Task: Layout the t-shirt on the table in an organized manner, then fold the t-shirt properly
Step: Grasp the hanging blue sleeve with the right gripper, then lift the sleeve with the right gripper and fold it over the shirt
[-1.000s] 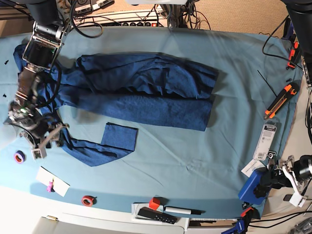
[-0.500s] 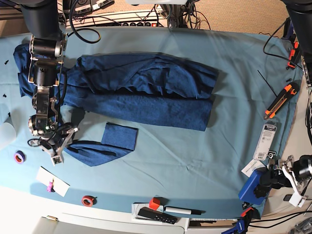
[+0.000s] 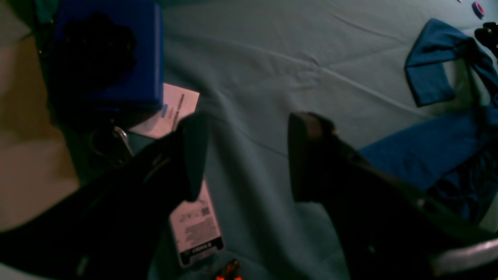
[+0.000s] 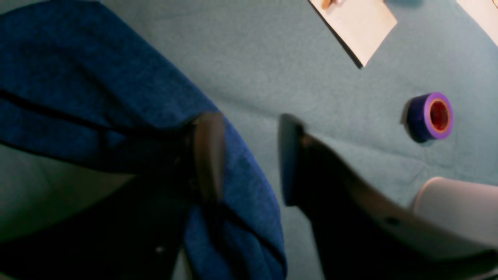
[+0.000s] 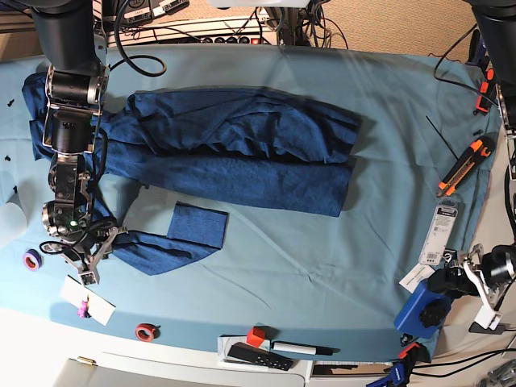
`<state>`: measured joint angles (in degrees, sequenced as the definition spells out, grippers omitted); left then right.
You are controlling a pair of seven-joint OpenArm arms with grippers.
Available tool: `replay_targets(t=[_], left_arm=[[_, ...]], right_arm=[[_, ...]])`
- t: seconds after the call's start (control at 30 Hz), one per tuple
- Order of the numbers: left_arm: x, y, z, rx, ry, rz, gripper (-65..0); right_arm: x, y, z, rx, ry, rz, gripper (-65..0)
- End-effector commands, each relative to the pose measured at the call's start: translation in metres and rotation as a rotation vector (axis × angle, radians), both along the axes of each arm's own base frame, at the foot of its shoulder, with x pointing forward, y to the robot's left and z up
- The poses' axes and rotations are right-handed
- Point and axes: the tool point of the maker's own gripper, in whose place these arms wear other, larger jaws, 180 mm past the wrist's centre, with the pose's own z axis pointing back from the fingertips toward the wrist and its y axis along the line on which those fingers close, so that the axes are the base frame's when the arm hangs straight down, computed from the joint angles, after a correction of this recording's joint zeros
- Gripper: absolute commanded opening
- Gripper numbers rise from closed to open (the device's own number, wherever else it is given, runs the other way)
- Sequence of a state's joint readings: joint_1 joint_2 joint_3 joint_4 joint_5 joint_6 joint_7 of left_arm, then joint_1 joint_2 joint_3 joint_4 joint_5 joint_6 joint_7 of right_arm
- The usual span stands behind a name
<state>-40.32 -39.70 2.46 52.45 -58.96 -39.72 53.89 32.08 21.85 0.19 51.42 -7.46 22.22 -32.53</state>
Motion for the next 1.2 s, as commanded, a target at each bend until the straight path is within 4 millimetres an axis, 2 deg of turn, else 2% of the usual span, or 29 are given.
replay_targets(t=[0.0,0.2,0.33,0.57,0.6,0.63,0.7,0.8,0.9,0.97,1.07,1.17], left_arm=[[0.009,0.006,0.028,-0.017,-0.077,0.011,-31.5],[0.01,0.006,0.029,-0.02,-0.083,0.013,-31.5],[0.011,0.005,0.031,-0.026,-0.092,0.015,-31.5],[0.011,0.005,0.031,-0.025,-0.092,0.015,-31.5],[0.011,0.005,0.031,-0.026,-0.092,0.016,-31.5],[0.011,0.005,0.031,-0.026,-0.092,0.016,-31.5],[0.011,0.005,0.031,-0.026,-0.092,0.016,-31.5],[0.011,0.006,0.031,-0.025,-0.092,0.016,-31.5],[0.011,0.006,0.031,-0.025,-0.092,0.016,-31.5],[0.011,0.006,0.031,-0.025,-0.092,0.016,-31.5],[0.011,0.006,0.031,-0.025,-0.092,0.016,-31.5],[0.011,0.006,0.031,-0.025,-0.092,0.016,-31.5]], right_arm=[[0.014,-0.01,0.028,-0.016,-0.079,-0.021,-47.2],[0.008,-0.013,0.02,-0.022,-0.077,-0.044,-46.7],[0.004,-0.015,0.01,-0.027,-0.062,-0.039,-38.7],[-0.003,-0.02,-0.014,-0.01,-0.044,-0.049,-38.9],[-0.003,-0.02,-0.015,-0.009,-0.043,-0.048,-40.9],[-0.003,-0.02,-0.015,-0.009,-0.043,-0.049,-46.5],[-0.003,-0.02,-0.014,-0.009,-0.043,-0.049,-63.2],[-0.005,-0.021,-0.015,-0.012,-0.031,-0.055,-65.0],[-0.008,-0.02,-0.012,-0.016,-0.012,-0.067,-65.0],[-0.009,-0.015,-0.002,-0.019,-0.03,-0.059,-65.0],[-0.014,0.002,0.019,-0.028,-0.086,-0.022,-65.0],[-0.027,0.025,0.045,-0.041,-0.135,0.026,-65.0]])
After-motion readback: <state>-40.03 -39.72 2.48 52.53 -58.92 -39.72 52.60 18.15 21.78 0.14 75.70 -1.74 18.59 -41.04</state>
